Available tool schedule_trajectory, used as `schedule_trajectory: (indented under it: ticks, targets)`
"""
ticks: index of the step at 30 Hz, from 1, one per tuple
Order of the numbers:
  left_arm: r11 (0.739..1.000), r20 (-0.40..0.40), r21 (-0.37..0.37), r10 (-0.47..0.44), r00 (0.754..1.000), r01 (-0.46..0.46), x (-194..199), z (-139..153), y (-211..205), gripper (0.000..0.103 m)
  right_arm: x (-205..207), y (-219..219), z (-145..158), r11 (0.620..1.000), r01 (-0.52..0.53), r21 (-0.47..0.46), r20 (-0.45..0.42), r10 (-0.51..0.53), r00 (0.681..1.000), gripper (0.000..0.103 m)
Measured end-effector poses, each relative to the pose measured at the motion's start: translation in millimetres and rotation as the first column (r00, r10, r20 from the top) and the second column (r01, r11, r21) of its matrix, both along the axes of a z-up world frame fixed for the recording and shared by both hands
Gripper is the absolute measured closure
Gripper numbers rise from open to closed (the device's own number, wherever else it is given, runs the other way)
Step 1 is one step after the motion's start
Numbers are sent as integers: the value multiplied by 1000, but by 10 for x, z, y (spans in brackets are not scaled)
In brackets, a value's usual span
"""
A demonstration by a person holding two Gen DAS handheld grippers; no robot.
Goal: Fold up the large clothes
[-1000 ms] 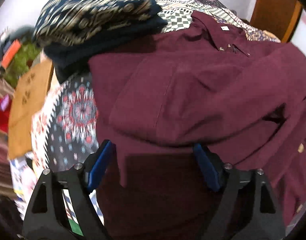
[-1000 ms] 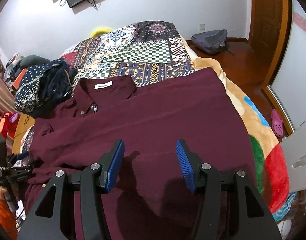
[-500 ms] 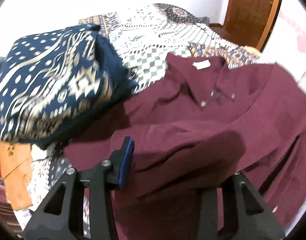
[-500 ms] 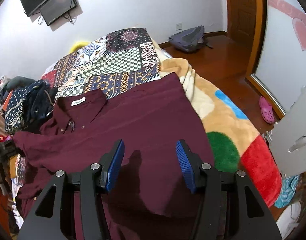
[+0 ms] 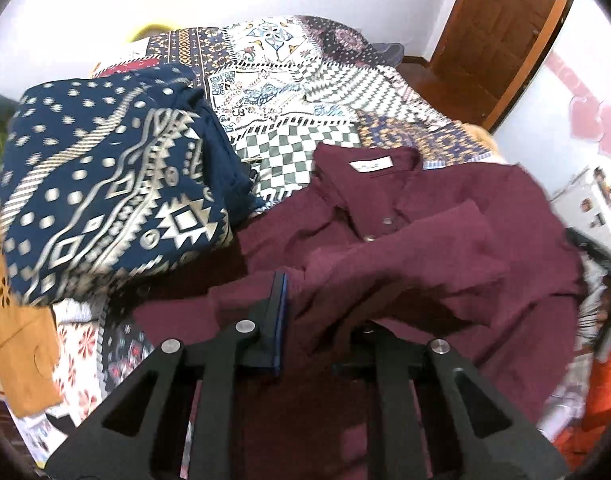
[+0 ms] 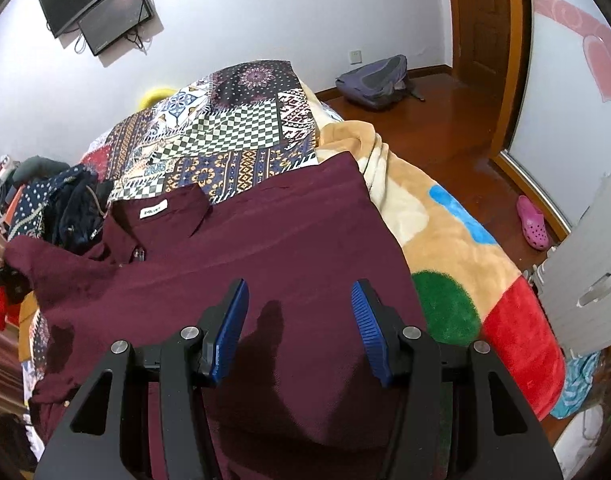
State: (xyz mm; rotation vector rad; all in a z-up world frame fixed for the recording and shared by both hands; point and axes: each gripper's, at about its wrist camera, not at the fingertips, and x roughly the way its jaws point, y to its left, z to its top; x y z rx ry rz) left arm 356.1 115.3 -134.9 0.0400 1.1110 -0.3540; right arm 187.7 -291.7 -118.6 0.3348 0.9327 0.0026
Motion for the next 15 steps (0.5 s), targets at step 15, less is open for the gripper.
schedule_trajectory:
  ticks: [15]
  targets:
    - [994, -360, -100, -76, 930, 42, -497, -135, 185, 84, -2, 63, -39, 1000, -10, 17, 28, 10, 1000, 53]
